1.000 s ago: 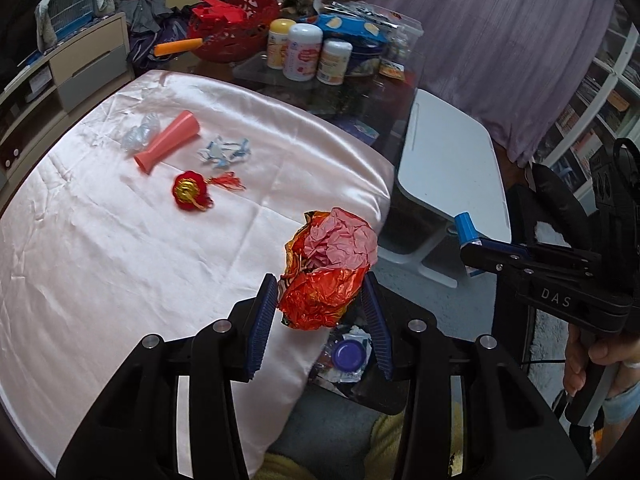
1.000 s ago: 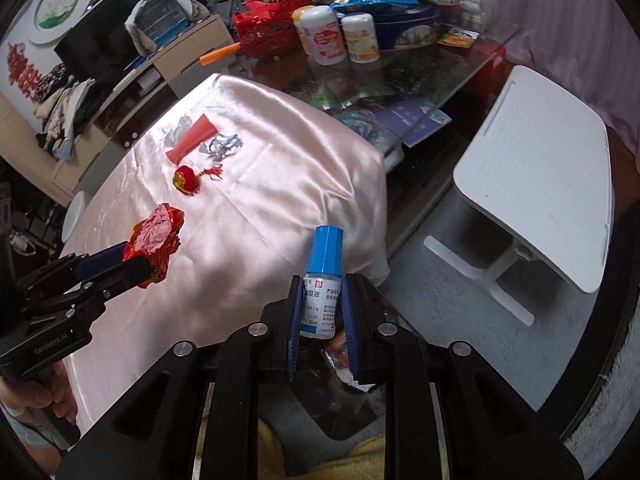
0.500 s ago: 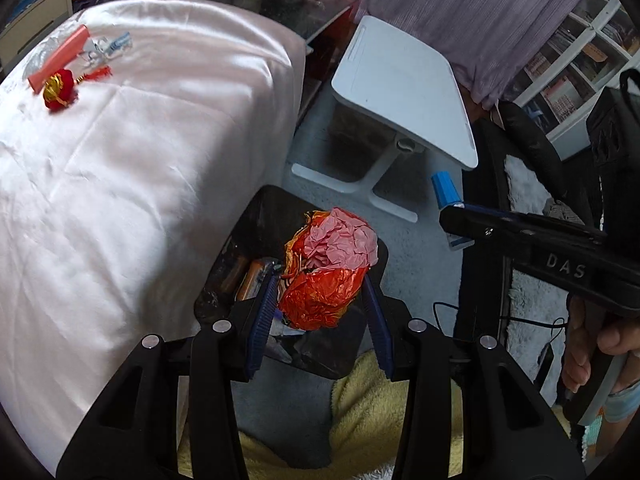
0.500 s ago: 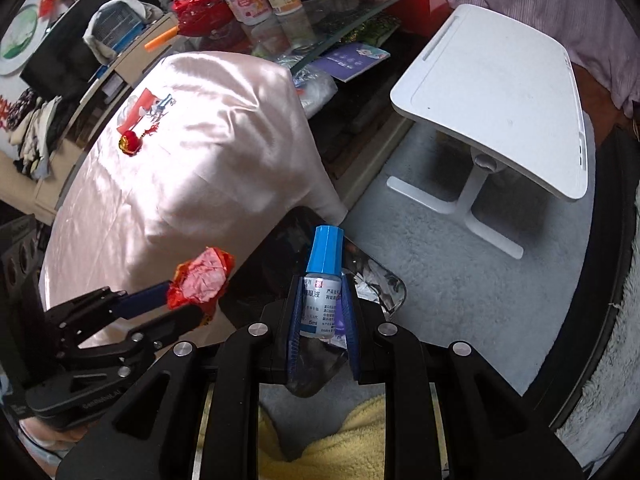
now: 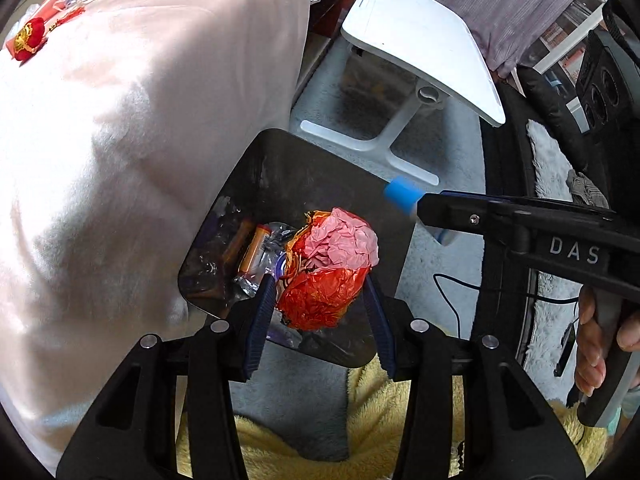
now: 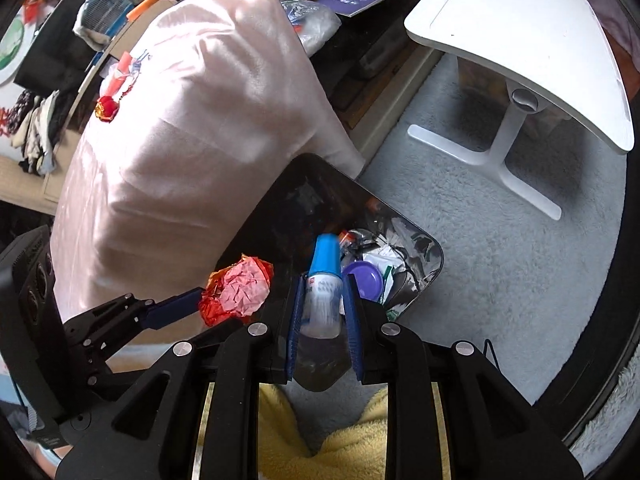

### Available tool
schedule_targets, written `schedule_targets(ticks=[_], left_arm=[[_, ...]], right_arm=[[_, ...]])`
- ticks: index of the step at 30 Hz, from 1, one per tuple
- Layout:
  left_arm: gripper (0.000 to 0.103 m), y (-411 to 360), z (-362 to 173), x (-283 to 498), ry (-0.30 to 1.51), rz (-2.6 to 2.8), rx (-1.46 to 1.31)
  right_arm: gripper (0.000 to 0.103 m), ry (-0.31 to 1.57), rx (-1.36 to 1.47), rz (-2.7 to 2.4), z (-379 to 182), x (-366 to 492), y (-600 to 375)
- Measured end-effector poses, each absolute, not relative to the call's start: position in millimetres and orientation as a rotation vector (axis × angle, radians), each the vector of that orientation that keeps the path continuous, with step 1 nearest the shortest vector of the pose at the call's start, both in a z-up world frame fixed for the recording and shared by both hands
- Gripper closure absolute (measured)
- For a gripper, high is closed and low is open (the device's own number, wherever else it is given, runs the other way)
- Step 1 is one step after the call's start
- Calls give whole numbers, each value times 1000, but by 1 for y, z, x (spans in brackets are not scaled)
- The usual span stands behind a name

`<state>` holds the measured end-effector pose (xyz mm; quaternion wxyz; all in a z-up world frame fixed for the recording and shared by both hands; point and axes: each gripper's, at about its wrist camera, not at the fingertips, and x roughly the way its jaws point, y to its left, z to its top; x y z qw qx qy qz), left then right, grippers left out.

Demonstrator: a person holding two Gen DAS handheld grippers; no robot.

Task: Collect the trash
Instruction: 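Carry the bottle and red wrappers over the bin and open both tools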

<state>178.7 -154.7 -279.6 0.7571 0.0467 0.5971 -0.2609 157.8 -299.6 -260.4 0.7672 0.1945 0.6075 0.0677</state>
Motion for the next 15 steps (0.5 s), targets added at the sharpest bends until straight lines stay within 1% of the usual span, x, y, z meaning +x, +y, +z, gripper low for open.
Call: schedule_targets(ticks=[2, 4, 6, 8, 9, 10, 11, 12, 15], left_arm=[[56, -155, -277, 180, 1300, -568, 110], [51, -155, -273, 181, 1300, -560, 118], [45, -153, -267, 181, 1293, -559, 122], [34, -149, -256, 181, 1272, -561, 126], [33, -146, -251, 181, 1261, -562, 122], [30, -143, -244, 181, 1253, -564, 115], [26, -139, -238, 182, 1243, -565, 104], [25, -135, -230, 183, 1231, -566, 92], [21, -120, -206, 188, 1182, -555, 52]], right_arm=[[79, 1322, 433, 143, -261, 159, -301], [65, 1320, 448, 137, -260, 160, -303], [59, 1312, 456, 123, -258, 163, -308], [53, 1296, 454, 110, -250, 164, -311], [47, 1284, 448, 101, -244, 165, -313], [39, 1270, 441, 91, -237, 166, -315], [36, 1251, 438, 81, -230, 168, -317], [30, 1234, 438, 73, -222, 169, -319], [22, 1176, 454, 69, -199, 177, -323]])
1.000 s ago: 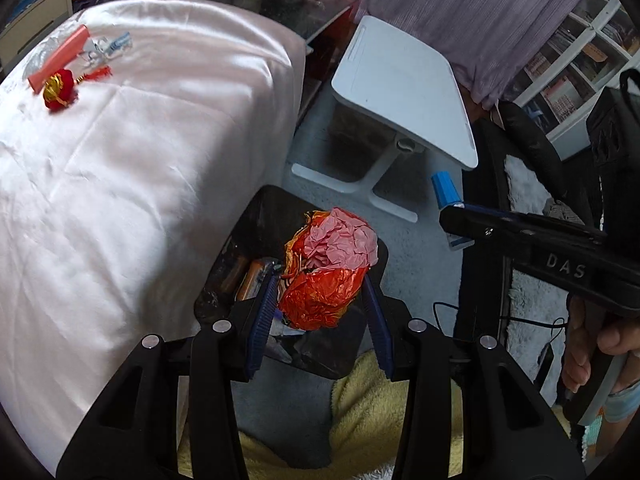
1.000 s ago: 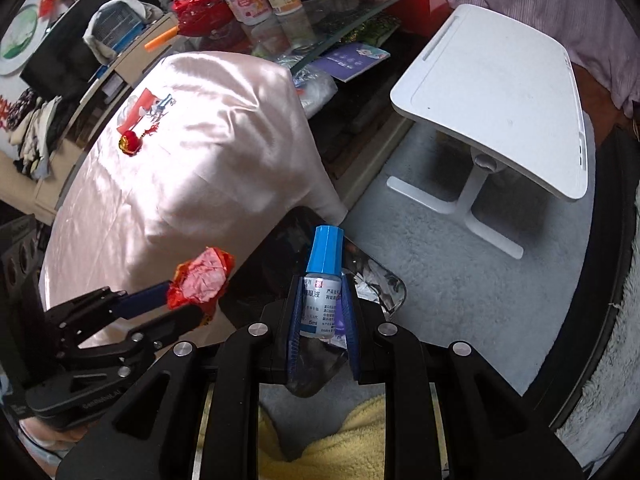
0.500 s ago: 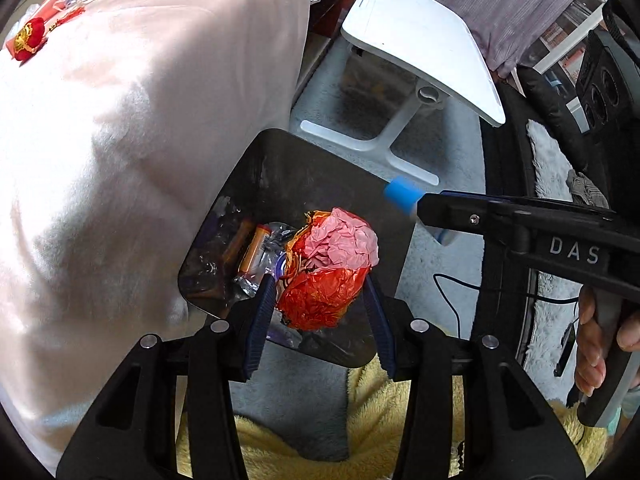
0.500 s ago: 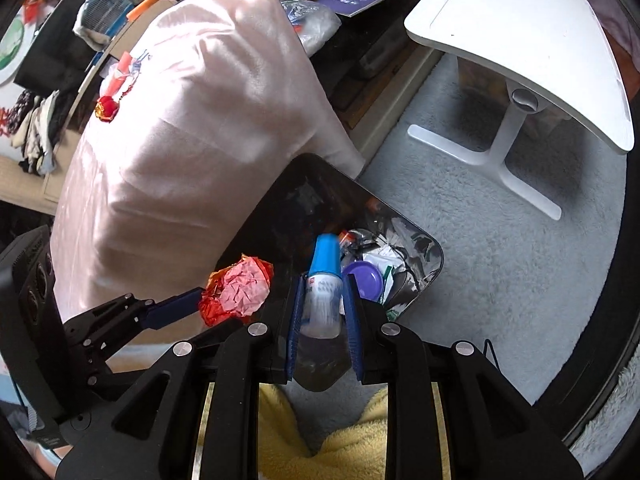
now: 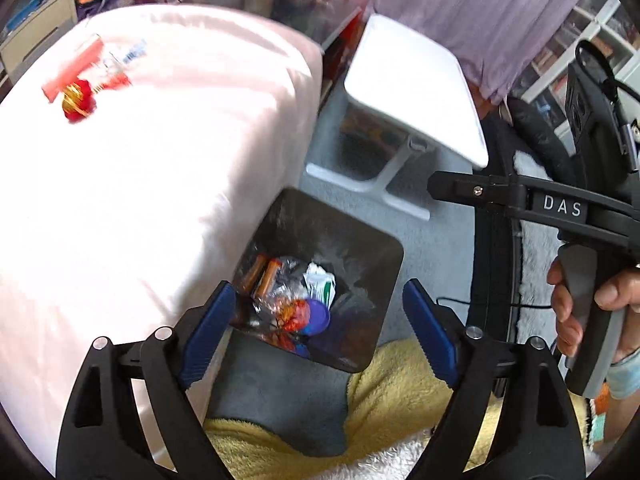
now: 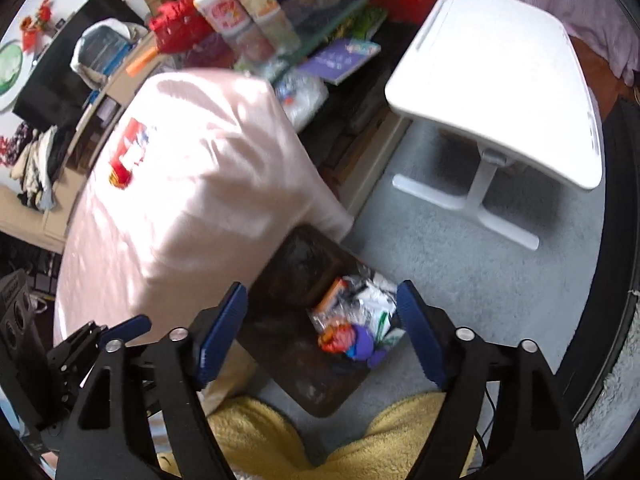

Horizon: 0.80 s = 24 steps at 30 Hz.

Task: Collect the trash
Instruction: 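Carry the bottle and red wrappers over the bin and open both tools, then grasp the clear plastic packaging with the right tool while the left grasps the red tassel ornament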

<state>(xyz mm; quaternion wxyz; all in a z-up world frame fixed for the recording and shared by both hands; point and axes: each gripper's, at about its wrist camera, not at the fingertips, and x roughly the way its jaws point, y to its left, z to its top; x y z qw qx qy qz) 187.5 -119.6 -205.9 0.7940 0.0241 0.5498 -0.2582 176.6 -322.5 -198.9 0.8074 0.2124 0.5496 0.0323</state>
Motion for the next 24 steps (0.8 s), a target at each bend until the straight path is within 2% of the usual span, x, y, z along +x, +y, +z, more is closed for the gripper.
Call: schedule_targets(ticks=[9, 24], left_arm=[[18, -59, -160, 225, 1079, -405, -34], [19, 24, -160, 299, 1042, -156, -61]], right_arm=[[20, 1084, 409, 156, -152, 223, -295], [21, 1108, 238, 347, -142, 326, -183]])
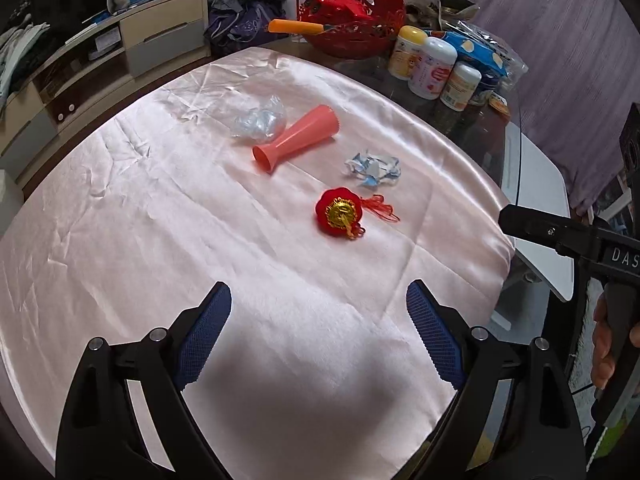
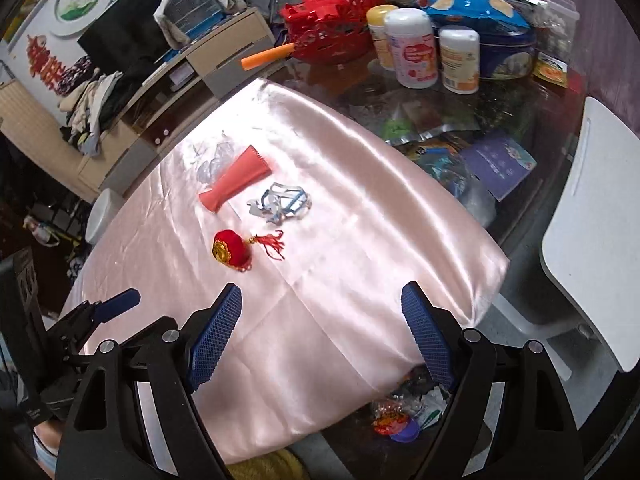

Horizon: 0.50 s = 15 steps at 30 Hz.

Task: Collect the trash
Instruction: 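Grasp the clear plastic packaging with the right tool while the left grasps the red tassel ornament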

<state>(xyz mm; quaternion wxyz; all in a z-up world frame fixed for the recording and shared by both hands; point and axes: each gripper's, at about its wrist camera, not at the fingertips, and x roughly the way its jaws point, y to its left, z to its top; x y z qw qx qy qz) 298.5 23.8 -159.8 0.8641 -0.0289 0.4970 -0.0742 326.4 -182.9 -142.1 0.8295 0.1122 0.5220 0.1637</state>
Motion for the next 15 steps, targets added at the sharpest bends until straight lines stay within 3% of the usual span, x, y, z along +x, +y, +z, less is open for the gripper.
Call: schedule_targets(ticks=[4, 14, 15], left_arm=[[20, 22, -166, 314, 1045, -165, -54], [22, 22, -189, 343, 1091, -182, -65], [22, 21, -190, 346, 1091, -185, -65]], right_arm=[[32, 1138, 216, 386, -153, 359, -158], [33, 1193, 122, 428, -193, 413, -108], [40, 1179, 114, 427, -193, 414, -107]])
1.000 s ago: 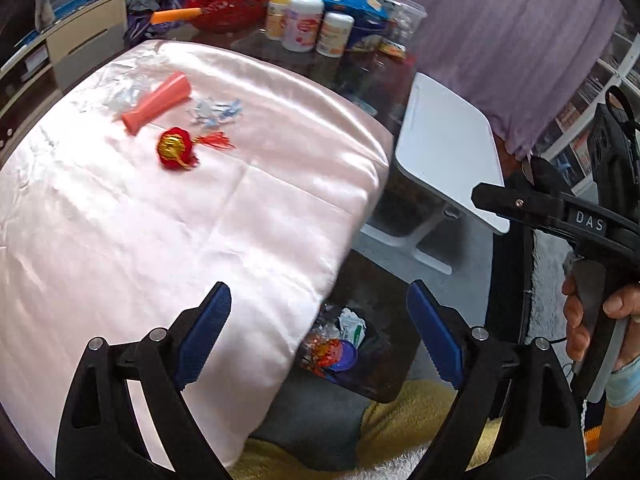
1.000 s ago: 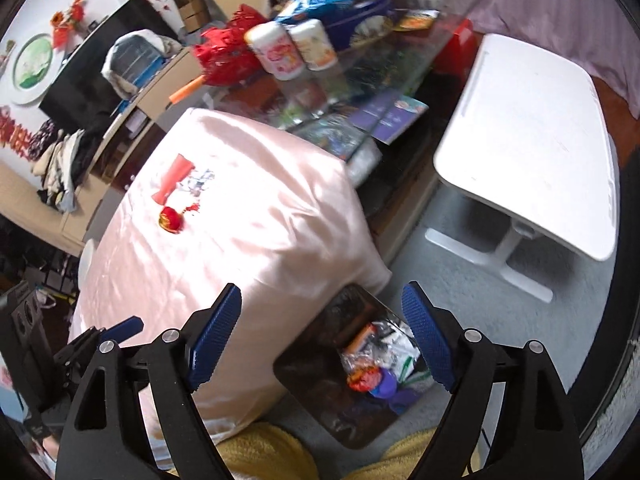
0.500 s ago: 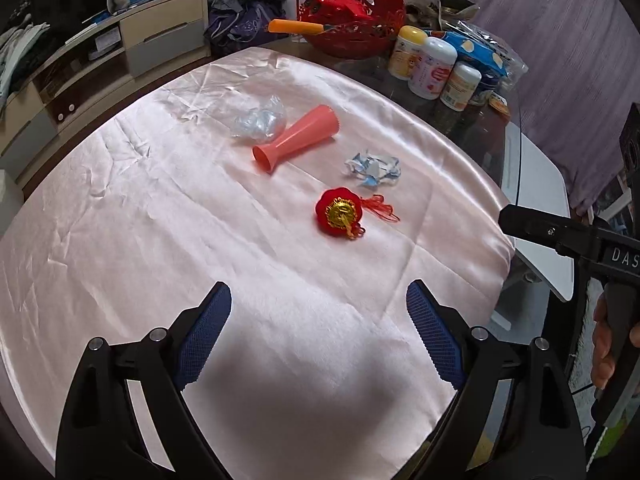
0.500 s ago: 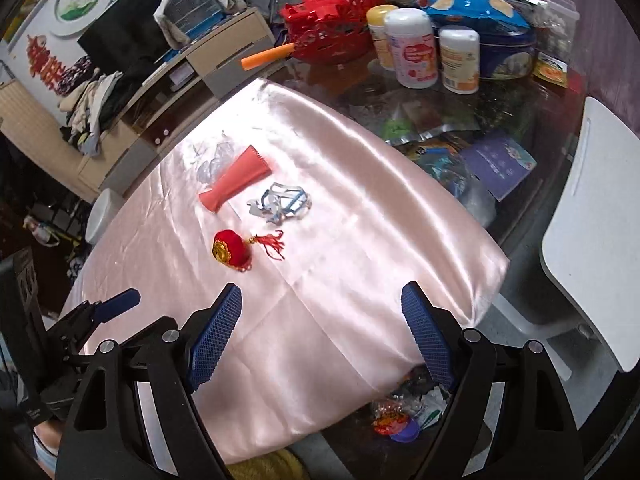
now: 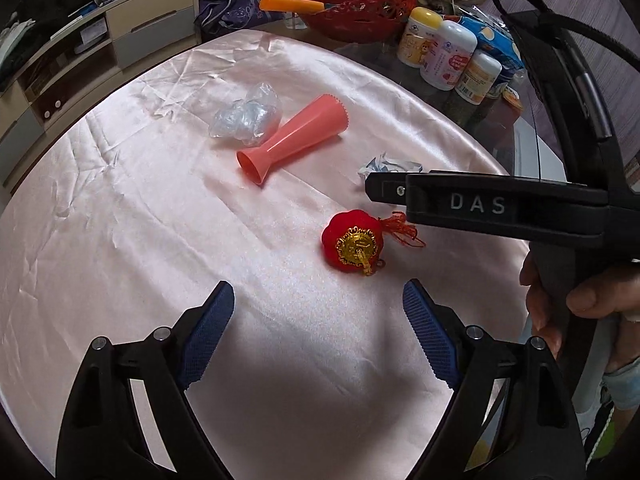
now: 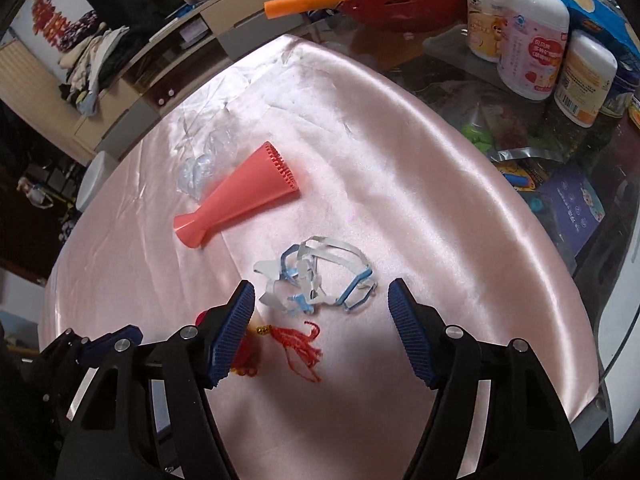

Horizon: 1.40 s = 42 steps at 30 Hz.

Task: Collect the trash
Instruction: 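Grasp the clear plastic packaging with the right tool while the left grasps the red tassel ornament, then carry the packaging and red ornament over the bin and release both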

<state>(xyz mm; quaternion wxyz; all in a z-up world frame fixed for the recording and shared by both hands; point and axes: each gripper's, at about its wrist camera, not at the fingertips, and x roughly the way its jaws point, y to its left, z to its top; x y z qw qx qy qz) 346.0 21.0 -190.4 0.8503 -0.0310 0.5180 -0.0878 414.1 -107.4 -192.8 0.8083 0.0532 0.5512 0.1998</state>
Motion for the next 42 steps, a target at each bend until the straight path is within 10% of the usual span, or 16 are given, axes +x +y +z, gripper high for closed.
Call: schedule_targets(ticks=[4, 8, 15, 42], left_arm=[[26, 16, -197, 360, 1093, -192, -71], [43, 9, -203, 373, 1101, -188, -74], [72, 2, -206, 380, 1109, -192, -81], [73, -111, -171, 226, 1112, -517, -2]], right_arm=[[77, 1188, 110, 426, -193, 420, -110], [87, 1177, 122, 419, -193, 422, -122], [89, 1166, 159, 386, -187, 408, -157], [88, 1095, 224, 158, -154, 212, -284]])
